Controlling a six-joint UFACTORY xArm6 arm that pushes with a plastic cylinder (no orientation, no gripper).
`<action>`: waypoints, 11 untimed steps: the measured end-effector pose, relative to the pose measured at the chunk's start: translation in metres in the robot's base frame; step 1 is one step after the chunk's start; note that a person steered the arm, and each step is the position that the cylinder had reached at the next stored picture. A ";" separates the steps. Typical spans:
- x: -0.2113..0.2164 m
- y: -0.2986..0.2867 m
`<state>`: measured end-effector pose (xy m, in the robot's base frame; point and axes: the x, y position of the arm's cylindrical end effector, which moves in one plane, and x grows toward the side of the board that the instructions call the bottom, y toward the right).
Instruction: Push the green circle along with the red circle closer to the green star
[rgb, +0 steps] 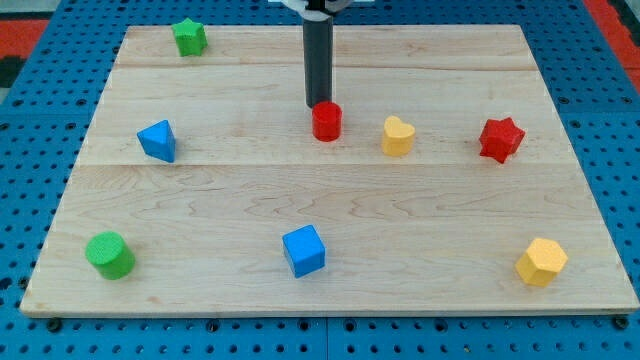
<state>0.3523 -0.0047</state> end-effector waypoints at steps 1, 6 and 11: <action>0.004 0.000; 0.064 -0.102; 0.068 -0.128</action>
